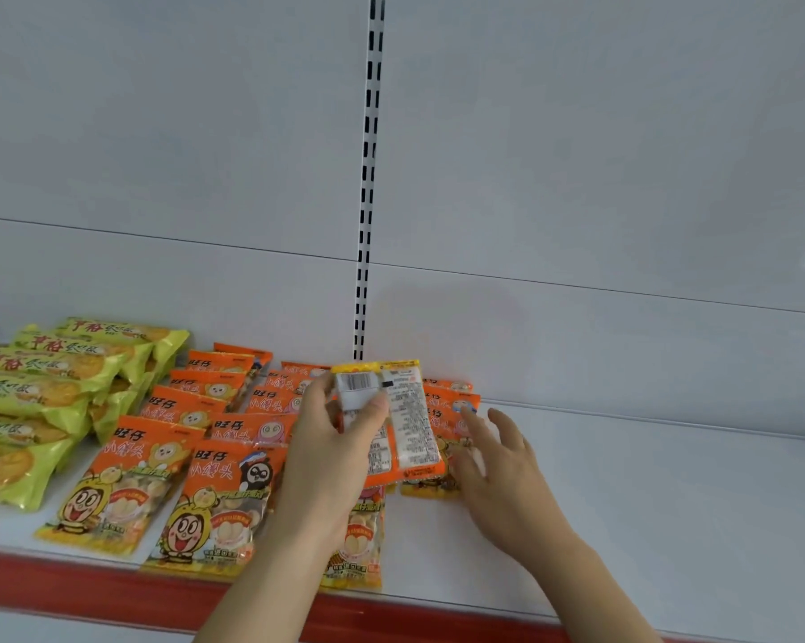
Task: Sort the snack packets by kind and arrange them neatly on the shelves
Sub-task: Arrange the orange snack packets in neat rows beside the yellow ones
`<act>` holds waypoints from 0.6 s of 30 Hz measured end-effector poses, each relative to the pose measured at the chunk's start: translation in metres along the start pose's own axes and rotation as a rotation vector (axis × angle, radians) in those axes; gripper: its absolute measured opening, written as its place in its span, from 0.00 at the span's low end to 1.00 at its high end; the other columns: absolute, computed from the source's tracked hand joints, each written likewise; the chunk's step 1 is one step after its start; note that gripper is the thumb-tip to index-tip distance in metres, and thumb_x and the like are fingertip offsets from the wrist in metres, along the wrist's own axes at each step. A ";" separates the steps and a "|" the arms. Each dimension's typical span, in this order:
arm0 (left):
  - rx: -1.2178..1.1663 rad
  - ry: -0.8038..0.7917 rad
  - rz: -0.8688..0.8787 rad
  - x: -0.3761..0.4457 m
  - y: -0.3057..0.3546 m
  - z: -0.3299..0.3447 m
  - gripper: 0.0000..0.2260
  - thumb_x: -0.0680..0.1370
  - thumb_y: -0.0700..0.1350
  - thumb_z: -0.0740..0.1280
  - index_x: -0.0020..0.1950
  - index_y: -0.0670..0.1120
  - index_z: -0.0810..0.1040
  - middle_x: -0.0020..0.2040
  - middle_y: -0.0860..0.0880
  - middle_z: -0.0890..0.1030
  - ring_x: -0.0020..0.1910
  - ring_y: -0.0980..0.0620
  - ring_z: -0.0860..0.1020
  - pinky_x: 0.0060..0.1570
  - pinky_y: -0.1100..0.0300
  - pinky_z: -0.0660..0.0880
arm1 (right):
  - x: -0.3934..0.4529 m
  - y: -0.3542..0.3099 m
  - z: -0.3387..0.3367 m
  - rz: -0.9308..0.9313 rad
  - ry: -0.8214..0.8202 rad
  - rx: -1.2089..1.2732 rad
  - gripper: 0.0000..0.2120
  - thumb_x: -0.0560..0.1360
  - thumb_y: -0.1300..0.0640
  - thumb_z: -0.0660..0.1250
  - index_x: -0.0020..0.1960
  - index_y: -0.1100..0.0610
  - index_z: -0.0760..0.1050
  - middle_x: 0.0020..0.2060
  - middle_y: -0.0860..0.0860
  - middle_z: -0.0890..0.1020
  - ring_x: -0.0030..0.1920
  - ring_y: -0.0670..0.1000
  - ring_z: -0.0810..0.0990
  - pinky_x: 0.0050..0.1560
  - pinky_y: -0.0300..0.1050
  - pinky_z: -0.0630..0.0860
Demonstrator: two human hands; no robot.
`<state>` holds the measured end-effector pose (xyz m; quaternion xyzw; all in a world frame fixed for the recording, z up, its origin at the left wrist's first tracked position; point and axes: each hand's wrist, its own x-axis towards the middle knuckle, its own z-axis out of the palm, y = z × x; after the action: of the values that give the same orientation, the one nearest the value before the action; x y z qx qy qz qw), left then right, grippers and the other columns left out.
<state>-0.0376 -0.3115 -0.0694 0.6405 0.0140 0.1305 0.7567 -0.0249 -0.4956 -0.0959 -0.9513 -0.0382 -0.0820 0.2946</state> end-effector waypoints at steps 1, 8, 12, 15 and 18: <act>0.032 -0.005 0.006 -0.001 -0.001 0.002 0.15 0.79 0.51 0.74 0.64 0.58 0.77 0.57 0.58 0.86 0.55 0.57 0.85 0.56 0.52 0.81 | -0.004 -0.007 -0.005 -0.005 0.122 0.124 0.21 0.83 0.48 0.58 0.76 0.46 0.66 0.74 0.48 0.66 0.75 0.50 0.63 0.73 0.47 0.63; 0.092 -0.039 0.054 -0.007 -0.002 0.017 0.24 0.73 0.72 0.69 0.65 0.66 0.76 0.64 0.64 0.80 0.65 0.61 0.77 0.64 0.51 0.77 | -0.019 -0.041 -0.034 -0.002 0.083 0.617 0.06 0.76 0.47 0.72 0.48 0.49 0.82 0.40 0.47 0.86 0.43 0.49 0.85 0.48 0.55 0.82; 0.092 0.013 0.015 -0.002 -0.002 0.011 0.20 0.84 0.58 0.62 0.76 0.58 0.70 0.73 0.61 0.72 0.74 0.56 0.69 0.73 0.49 0.67 | -0.018 -0.026 -0.054 -0.055 0.350 0.839 0.05 0.75 0.59 0.74 0.46 0.50 0.82 0.44 0.44 0.87 0.49 0.44 0.85 0.51 0.45 0.77; -0.055 -0.103 -0.152 -0.009 0.014 0.018 0.08 0.84 0.59 0.60 0.58 0.64 0.78 0.60 0.61 0.81 0.64 0.56 0.78 0.62 0.53 0.73 | -0.020 -0.023 -0.051 -0.288 0.294 0.736 0.14 0.72 0.66 0.75 0.45 0.47 0.83 0.59 0.41 0.83 0.68 0.43 0.75 0.65 0.43 0.71; -0.124 -0.198 -0.228 -0.014 0.021 0.026 0.10 0.83 0.53 0.66 0.60 0.52 0.81 0.53 0.47 0.88 0.51 0.45 0.87 0.47 0.47 0.83 | -0.022 -0.016 -0.035 -0.369 0.178 0.609 0.24 0.71 0.74 0.72 0.44 0.42 0.85 0.70 0.36 0.72 0.75 0.40 0.64 0.67 0.34 0.68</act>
<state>-0.0504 -0.3367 -0.0459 0.5964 0.0039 -0.0194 0.8024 -0.0527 -0.5031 -0.0624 -0.7862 -0.2058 -0.2011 0.5469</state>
